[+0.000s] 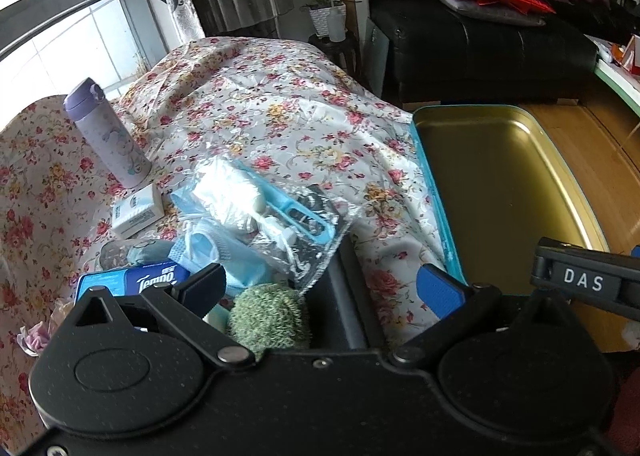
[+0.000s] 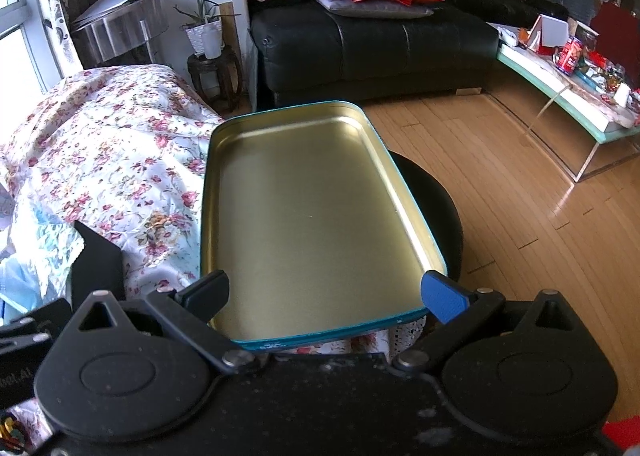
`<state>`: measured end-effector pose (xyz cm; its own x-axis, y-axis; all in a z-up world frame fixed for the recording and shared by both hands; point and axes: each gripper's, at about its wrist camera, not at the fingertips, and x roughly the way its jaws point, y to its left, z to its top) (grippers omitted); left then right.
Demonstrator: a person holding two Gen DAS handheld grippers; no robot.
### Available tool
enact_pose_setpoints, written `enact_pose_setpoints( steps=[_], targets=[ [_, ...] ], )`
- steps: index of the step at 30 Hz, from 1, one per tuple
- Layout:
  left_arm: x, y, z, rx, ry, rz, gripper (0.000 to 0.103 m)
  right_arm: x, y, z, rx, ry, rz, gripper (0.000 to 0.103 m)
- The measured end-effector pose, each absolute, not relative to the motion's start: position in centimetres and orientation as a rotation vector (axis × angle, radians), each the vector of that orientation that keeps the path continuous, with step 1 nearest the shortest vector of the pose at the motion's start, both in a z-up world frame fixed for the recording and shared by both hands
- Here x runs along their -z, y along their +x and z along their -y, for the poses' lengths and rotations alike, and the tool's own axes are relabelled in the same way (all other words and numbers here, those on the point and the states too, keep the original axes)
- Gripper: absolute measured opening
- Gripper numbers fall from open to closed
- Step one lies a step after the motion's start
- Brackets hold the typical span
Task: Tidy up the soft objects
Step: 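Lower the left tool onto the rolled blue socks while the right tool approaches the green knitted ball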
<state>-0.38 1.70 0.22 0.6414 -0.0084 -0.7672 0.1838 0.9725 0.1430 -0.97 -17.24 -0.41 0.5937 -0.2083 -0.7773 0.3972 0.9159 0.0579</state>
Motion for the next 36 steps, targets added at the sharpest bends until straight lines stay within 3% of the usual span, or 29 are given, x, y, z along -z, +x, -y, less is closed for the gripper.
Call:
enact_pose_setpoints(
  steps=[21, 36],
  targets=[
    [-1.5, -0.6, -10.1, 0.011, 0.099, -0.808, 0.099, -2.4, -4.4, 12.1, 0.163, 0.113, -0.687, 0.102],
    [-1.2, -2.6, -17.4, -0.115, 0.084, -0.781, 0.099, -2.3, -8.8, 6.6, -0.059, 0.117, -0.723, 0.103]
  ],
)
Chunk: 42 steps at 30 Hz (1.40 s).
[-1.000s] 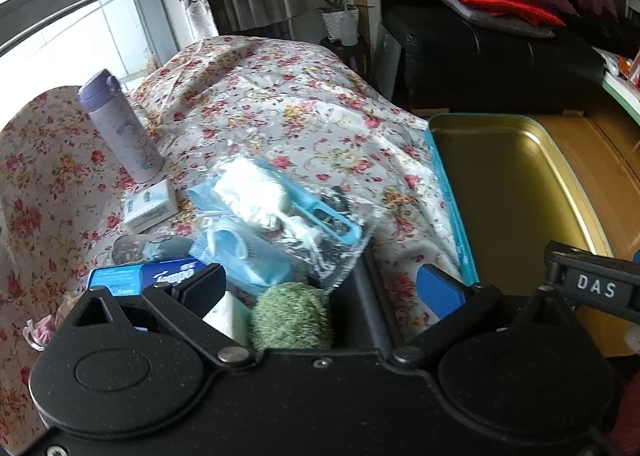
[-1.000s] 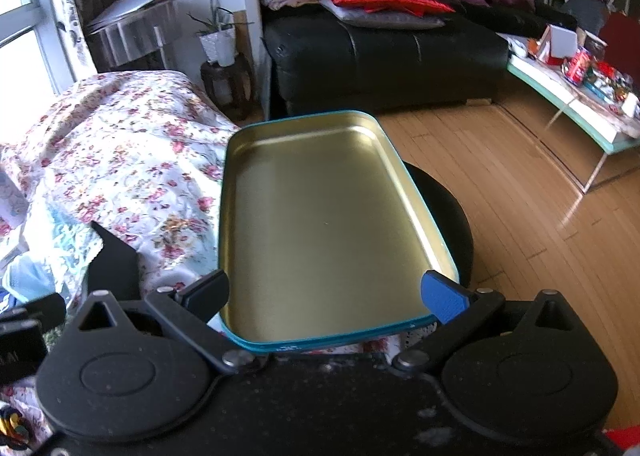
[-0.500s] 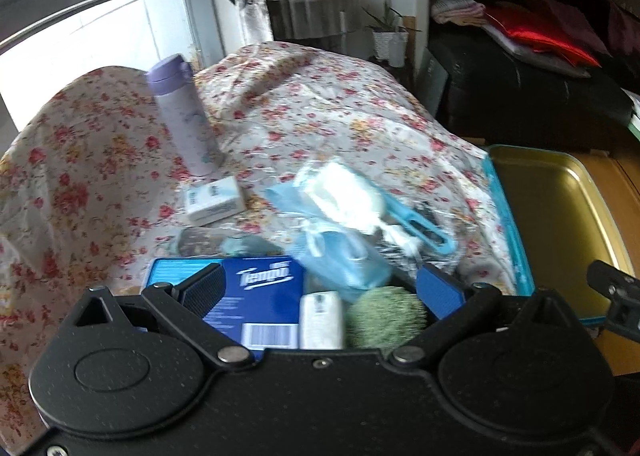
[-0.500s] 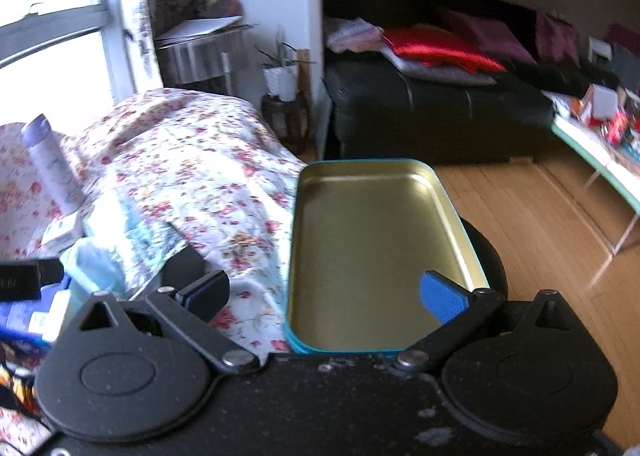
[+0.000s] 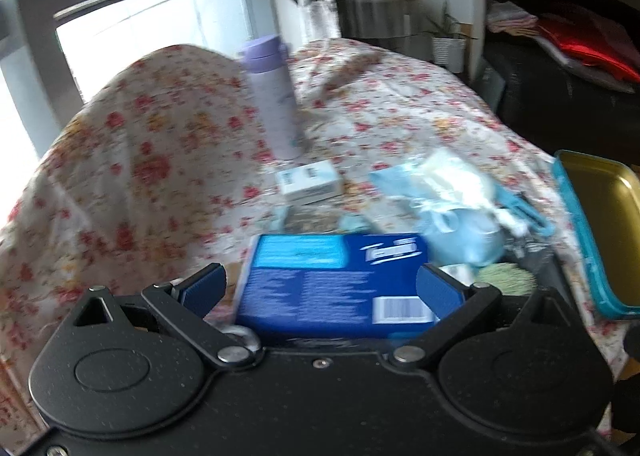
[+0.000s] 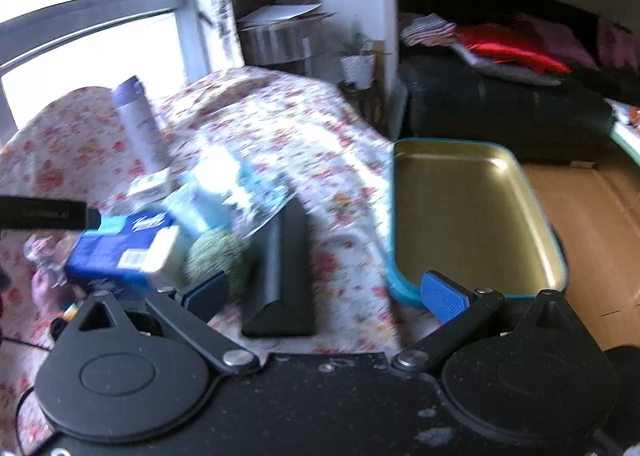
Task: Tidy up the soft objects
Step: 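Lower the left tool onto the rolled blue socks while the right tool approaches the green knitted ball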
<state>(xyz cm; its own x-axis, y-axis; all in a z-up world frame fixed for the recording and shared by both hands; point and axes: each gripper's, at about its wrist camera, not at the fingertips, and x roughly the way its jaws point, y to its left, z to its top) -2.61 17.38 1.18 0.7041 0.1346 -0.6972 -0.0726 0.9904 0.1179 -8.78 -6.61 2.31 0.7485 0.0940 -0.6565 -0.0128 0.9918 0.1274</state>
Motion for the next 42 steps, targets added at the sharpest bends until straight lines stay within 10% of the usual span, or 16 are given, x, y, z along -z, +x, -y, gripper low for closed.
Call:
enact_pose_setpoints(
  steps=[36, 42],
  targets=[
    [6.9, -5.9, -21.1, -0.102, 0.060, -0.976, 0.099, 0.0, -9.0, -0.7, -0.361, -0.032, -0.866, 0.096],
    [8.2, -4.7, -21.0, -0.055, 0.044, -1.011, 0.083, -0.3, -8.3, -0.5, -0.341, -0.047, -0.842, 0.093]
  ],
)
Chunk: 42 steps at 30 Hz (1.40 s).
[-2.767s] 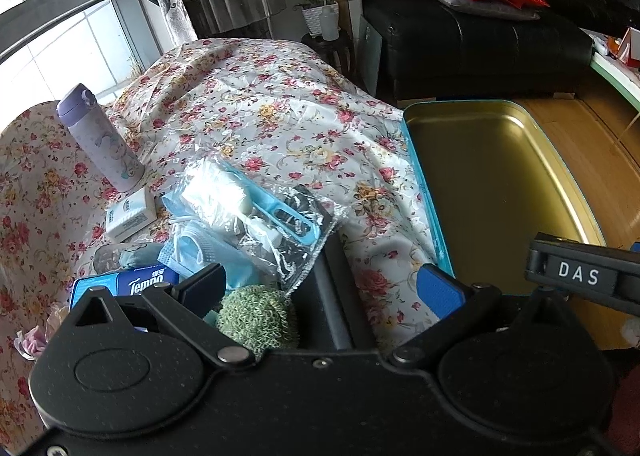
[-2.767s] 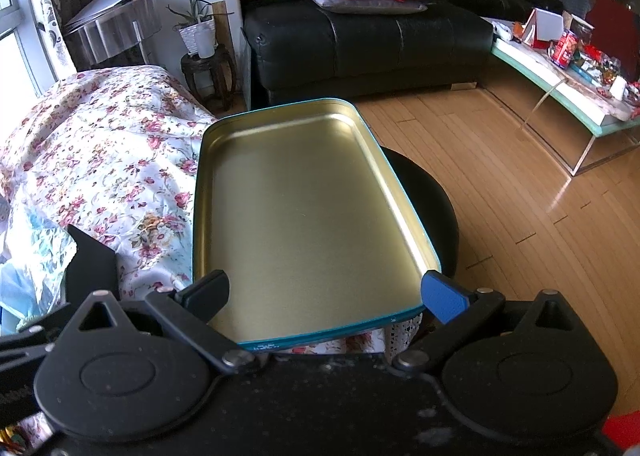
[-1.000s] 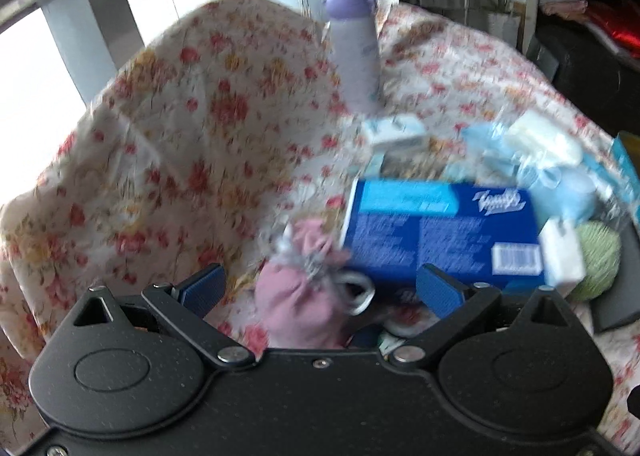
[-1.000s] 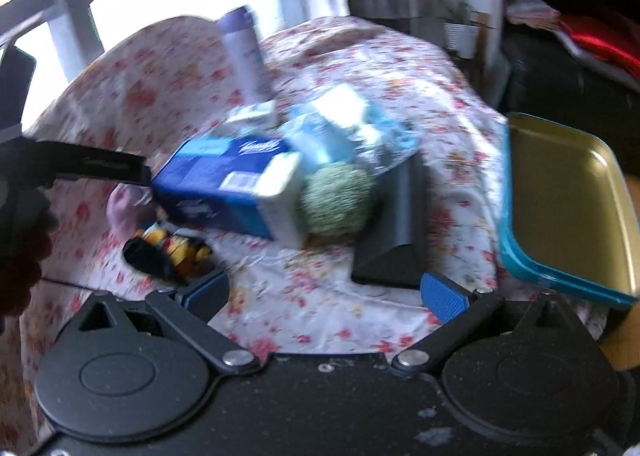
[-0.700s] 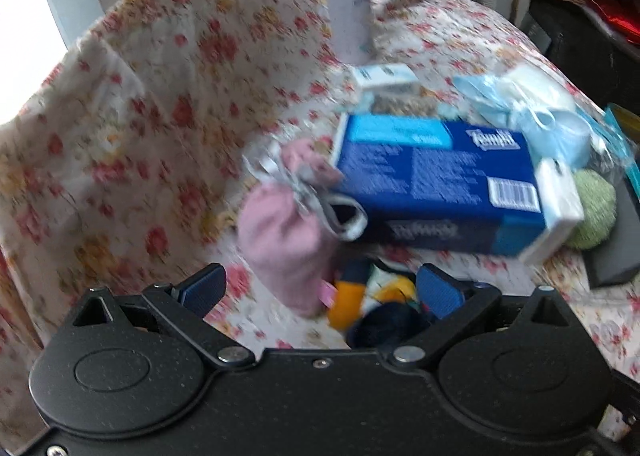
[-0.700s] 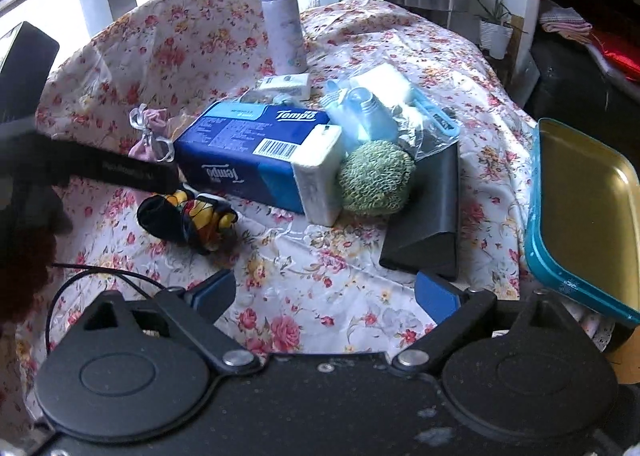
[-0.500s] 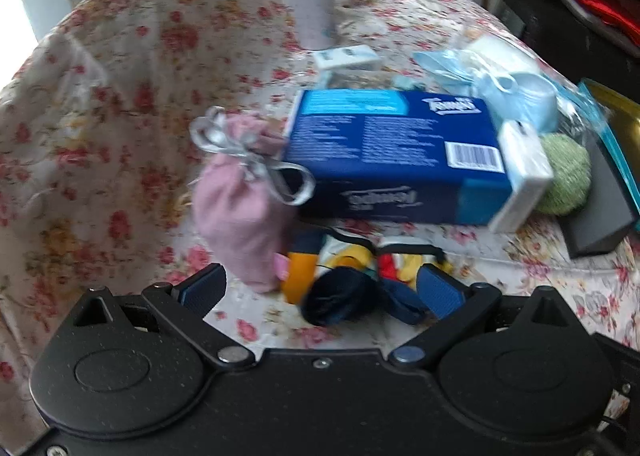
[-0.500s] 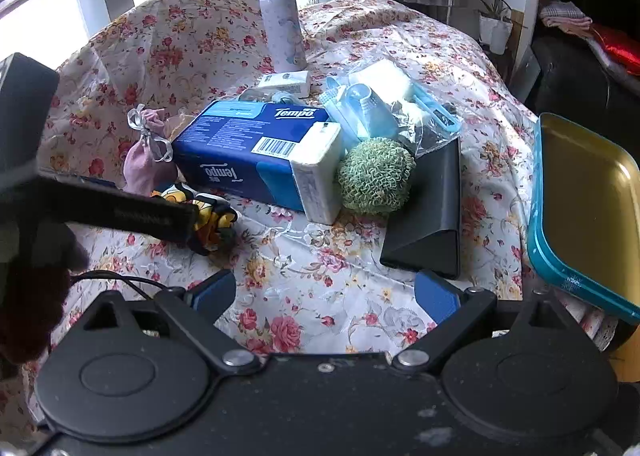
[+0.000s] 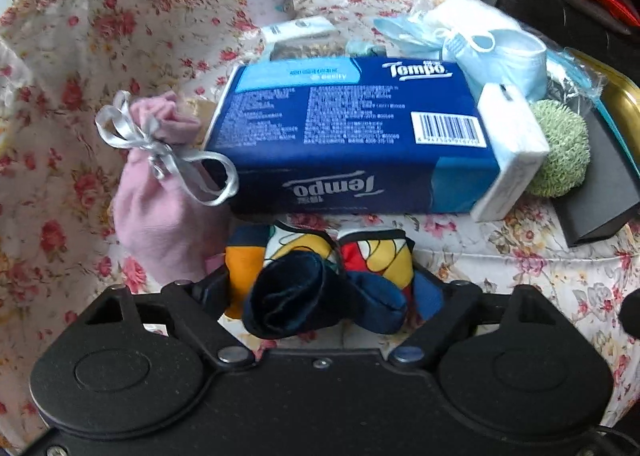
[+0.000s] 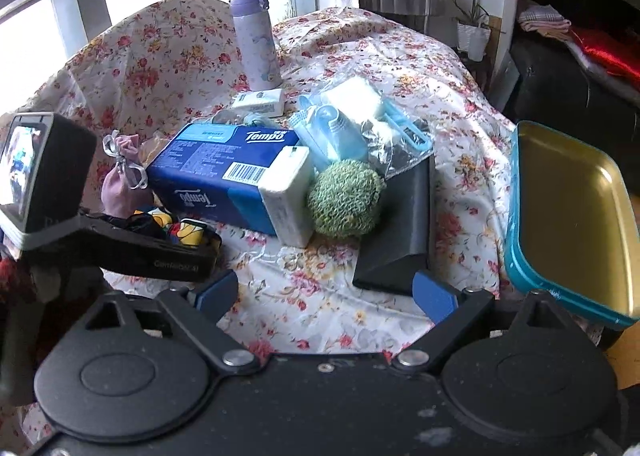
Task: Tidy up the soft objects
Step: 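Lower the left tool onto the rolled blue socks while the right tool approaches the green knitted ball, then close the left tool on the blue socks while the right tool grasps the green ball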
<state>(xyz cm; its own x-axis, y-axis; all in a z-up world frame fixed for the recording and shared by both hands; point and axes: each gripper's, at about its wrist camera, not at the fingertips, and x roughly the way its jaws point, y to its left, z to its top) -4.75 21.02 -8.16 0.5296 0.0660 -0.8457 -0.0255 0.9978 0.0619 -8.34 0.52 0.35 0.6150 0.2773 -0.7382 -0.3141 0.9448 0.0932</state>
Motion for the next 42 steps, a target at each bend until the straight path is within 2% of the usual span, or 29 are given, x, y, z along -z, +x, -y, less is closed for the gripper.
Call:
enact_pose_setpoints(
  steps=[8, 15, 27, 35, 39, 42],
  targets=[
    [8.7, -4.0, -21.4, -0.040, 0.018, -1.009, 0.071, -0.8, -7.3, -1.2, -0.358, -0.055, -0.823, 0.091],
    [8.3, -4.6, -21.8, -0.029, 0.001, -1.013, 0.071, -1.2, -6.1, -2.0, -0.366, -0.068, -0.800, 0.090],
    [8.4, -5.5, -22.3, -0.060, -0.019, -1.069, 0.071, 0.6, -1.6, -3.1, -0.356, -0.231, -0.813, 0.073],
    [8.8, -5.1, -22.2, -0.055, -0.012, -1.086, 0.071, 1.8, 0.0, -3.7, -0.369, -0.277, -0.840, 0.072],
    [8.9, -5.1, -22.1, -0.055, -0.010, -1.085, 0.071, 2.4, 0.5, -3.7, -0.404, -0.256, -0.879, 0.052],
    [8.9, -5.1, -22.1, -0.055, -0.015, -1.086, 0.071, 2.4, 0.3, -3.8, -0.404, -0.253, -0.883, 0.048]
  ],
)
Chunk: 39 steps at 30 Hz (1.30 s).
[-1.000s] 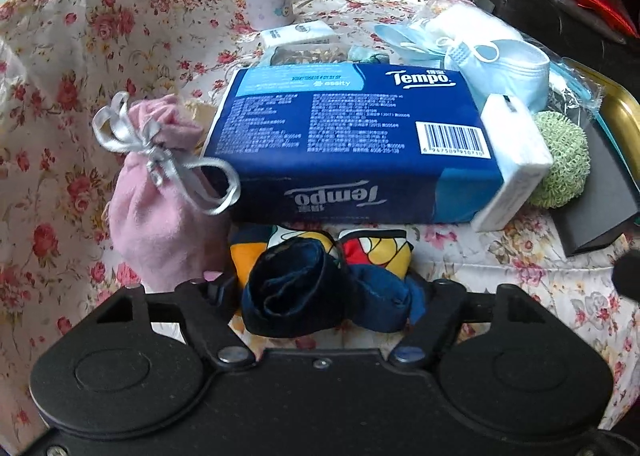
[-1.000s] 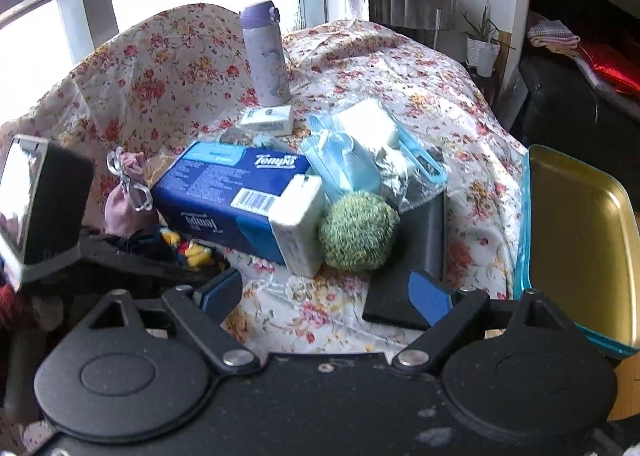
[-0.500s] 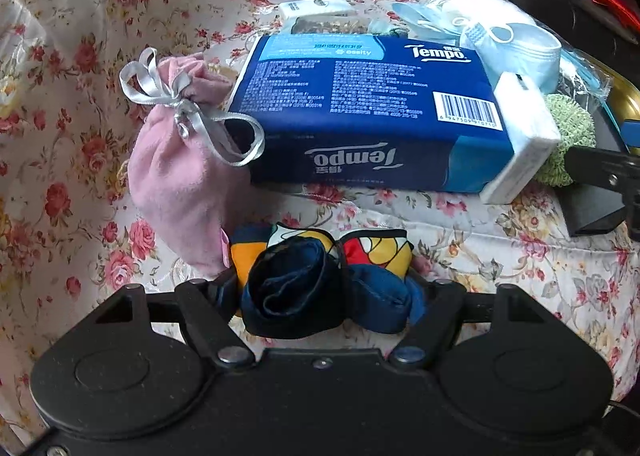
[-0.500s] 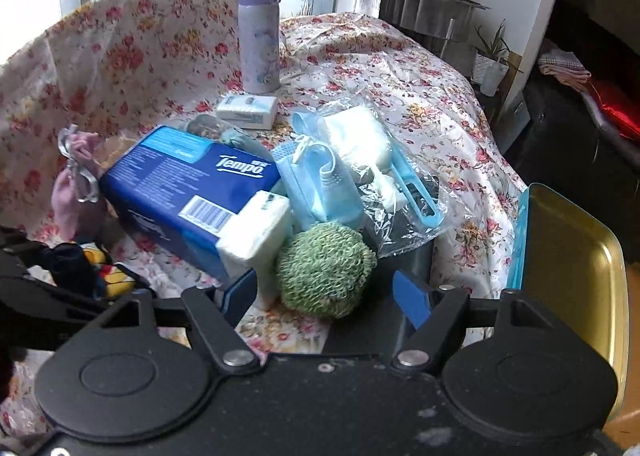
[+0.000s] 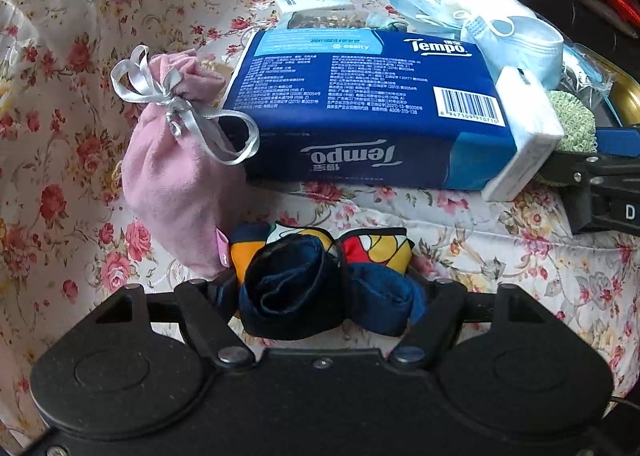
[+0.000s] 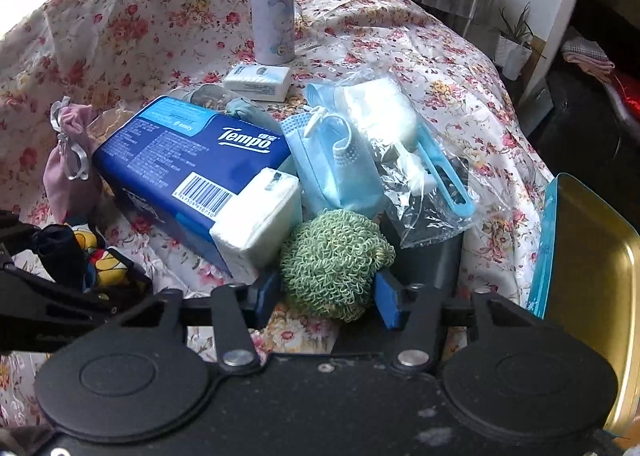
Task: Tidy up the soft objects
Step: 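Close the left tool on the blue socks while the right tool grasps the green ball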
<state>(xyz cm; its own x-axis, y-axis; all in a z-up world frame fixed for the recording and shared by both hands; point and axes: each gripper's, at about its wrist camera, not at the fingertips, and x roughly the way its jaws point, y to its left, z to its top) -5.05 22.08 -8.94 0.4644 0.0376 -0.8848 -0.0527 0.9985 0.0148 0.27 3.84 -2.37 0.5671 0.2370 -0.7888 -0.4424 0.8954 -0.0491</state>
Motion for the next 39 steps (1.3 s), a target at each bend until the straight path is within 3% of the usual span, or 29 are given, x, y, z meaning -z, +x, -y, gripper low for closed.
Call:
enact_pose_setpoints(
  steps=[12, 26, 39],
  targets=[
    [8.4, -4.9, -22.4, -0.060, -0.040, -1.126, 0.070, 0.1, -5.7, -3.0, -0.439, -0.110, -0.947, 0.048],
    [6.8, -6.6, -20.5, -0.068, -0.005, -1.210, 0.070, 2.7, -8.9, 0.1, -0.313, 0.152, -1.183, 0.048],
    [4.7, -6.8, -15.9, 0.028, 0.081, -1.232, 0.070, 2.1, -9.9, 2.9, -0.214, 0.262, -1.194, 0.048]
  ],
)
